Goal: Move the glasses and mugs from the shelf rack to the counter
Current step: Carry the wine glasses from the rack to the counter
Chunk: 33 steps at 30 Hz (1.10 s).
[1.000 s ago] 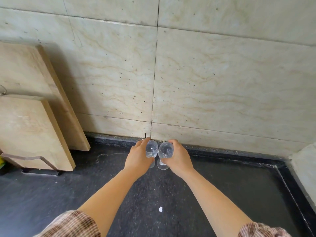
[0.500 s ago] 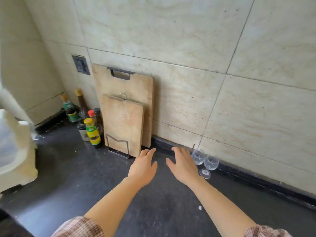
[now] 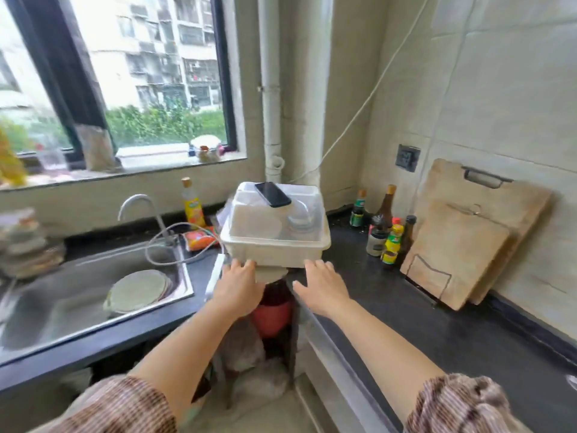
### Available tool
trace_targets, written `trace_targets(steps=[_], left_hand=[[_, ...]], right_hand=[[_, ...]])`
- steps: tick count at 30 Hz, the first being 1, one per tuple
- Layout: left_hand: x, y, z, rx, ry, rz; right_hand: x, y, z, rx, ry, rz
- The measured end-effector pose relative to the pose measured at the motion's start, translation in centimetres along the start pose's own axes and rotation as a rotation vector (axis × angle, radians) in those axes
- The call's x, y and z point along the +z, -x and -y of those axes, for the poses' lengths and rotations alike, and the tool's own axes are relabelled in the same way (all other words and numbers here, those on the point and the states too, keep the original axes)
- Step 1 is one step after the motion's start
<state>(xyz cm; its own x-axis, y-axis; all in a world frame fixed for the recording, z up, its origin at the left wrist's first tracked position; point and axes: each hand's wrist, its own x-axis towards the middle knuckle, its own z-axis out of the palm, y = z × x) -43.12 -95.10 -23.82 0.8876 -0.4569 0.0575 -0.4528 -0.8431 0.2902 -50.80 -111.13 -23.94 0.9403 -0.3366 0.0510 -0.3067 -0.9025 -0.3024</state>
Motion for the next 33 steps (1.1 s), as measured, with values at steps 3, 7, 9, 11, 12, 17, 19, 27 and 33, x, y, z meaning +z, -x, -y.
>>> trace_targets(steps=[3,7,9,11,12,17,19,27,33], left_hand=[[-4.9,2.3,9.0,-0.12,-0.072,-0.076],[-11.0,4.5,18.4,-0.3,-0.041,-0.148],[-14.0,4.9,22.3,-0.371,-0.028,-0.193],[-16.8,5.1,26.1,-0.424,-0.032,-0.239],[-18.1,5.0,28.0,-0.448,-0.036,-0.256],[-24.6,3.2,38.2,-0.539,-0.106,-0.341],[-27.2,1.8,42.6,-0.56,-0.138,-0.375],[-36.3,-1.7,58.9,-0.652,-0.152,-0.453],[-42.4,-3.4,69.3,-0.685,-0.05,-0.582]], right_hand=[[1.4,-1.2,10.0,-0.148,-0.012,-0.007],[2.5,-3.3,22.0,-0.33,-0.026,0.013],[2.9,-4.6,27.4,-0.41,0.012,0.016],[3.4,-6.2,32.7,-0.47,0.038,0.007],[3.6,-7.0,35.3,-0.497,0.039,0.005],[4.9,-12.2,48.4,-0.642,0.035,-0.024],[5.3,-14.8,53.6,-0.694,0.02,-0.036],[6.8,-23.2,73.0,-0.825,-0.034,-0.078],[7.2,-27.5,84.7,-0.925,-0.069,-0.128]])
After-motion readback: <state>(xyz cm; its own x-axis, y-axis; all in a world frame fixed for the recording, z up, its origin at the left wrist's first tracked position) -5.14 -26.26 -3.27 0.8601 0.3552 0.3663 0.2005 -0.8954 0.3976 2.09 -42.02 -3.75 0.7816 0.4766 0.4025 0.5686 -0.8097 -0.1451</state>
